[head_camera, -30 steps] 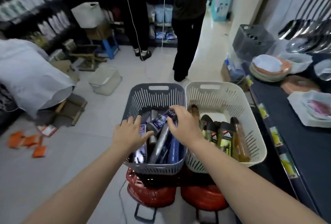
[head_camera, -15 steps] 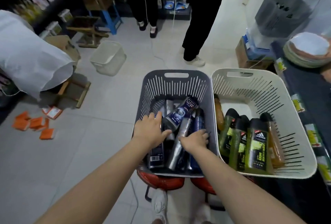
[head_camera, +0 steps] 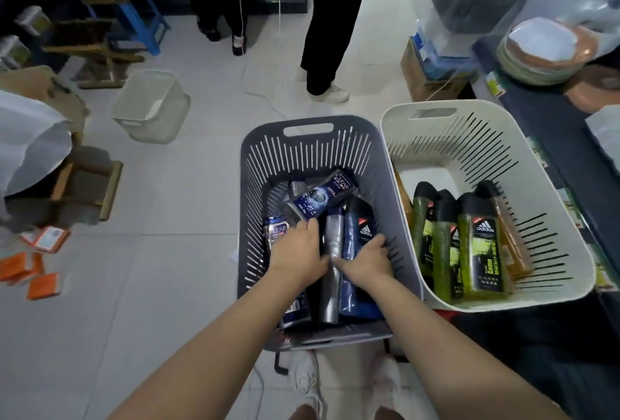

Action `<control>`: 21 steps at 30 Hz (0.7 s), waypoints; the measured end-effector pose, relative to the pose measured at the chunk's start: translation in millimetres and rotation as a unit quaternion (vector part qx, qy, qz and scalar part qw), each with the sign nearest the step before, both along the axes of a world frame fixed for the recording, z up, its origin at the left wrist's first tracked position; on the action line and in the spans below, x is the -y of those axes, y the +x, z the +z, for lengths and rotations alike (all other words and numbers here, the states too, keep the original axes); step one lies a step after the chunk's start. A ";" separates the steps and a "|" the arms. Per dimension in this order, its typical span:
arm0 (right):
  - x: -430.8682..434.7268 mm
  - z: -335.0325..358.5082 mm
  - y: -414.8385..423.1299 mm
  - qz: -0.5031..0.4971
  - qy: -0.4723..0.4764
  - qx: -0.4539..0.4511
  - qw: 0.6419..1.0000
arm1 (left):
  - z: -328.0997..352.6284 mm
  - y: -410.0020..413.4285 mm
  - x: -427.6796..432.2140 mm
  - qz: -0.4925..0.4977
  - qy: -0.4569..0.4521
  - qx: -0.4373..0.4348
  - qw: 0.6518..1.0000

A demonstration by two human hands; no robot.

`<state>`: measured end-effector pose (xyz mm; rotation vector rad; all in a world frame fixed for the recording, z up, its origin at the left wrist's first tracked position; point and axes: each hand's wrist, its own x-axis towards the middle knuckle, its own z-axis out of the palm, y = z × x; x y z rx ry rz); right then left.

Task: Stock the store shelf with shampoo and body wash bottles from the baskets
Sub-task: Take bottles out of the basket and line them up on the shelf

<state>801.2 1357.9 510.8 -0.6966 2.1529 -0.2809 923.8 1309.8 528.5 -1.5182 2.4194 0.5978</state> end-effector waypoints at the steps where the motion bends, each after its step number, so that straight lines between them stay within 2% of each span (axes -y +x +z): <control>1: 0.7 1.8 -2.5 0.008 0.012 0.009 1.000 | -3.4 -2.7 -2.6 -0.003 0.020 -0.007 1.000; 4: -1.2 5.1 -1.2 0.008 0.031 0.048 0.998 | -17.1 -5.5 -7.2 0.011 0.085 -0.043 0.995; 7: -1.9 10.3 11.4 -0.019 0.012 0.075 0.997 | -30.2 -2.0 -5.8 0.035 0.133 -0.093 0.986; 12: -5.4 20.0 8.8 0.020 -0.083 -0.008 0.996 | -41.0 -12.7 -6.2 0.078 0.183 -0.116 0.973; 16: -11.9 23.9 -2.7 0.050 -0.087 -0.027 0.995 | -50.1 -30.0 -21.7 0.122 0.242 -0.135 0.953; 21: -16.0 25.1 -1.3 0.040 -0.063 -0.060 0.995 | -45.2 -27.1 -12.1 0.179 0.253 -0.124 0.942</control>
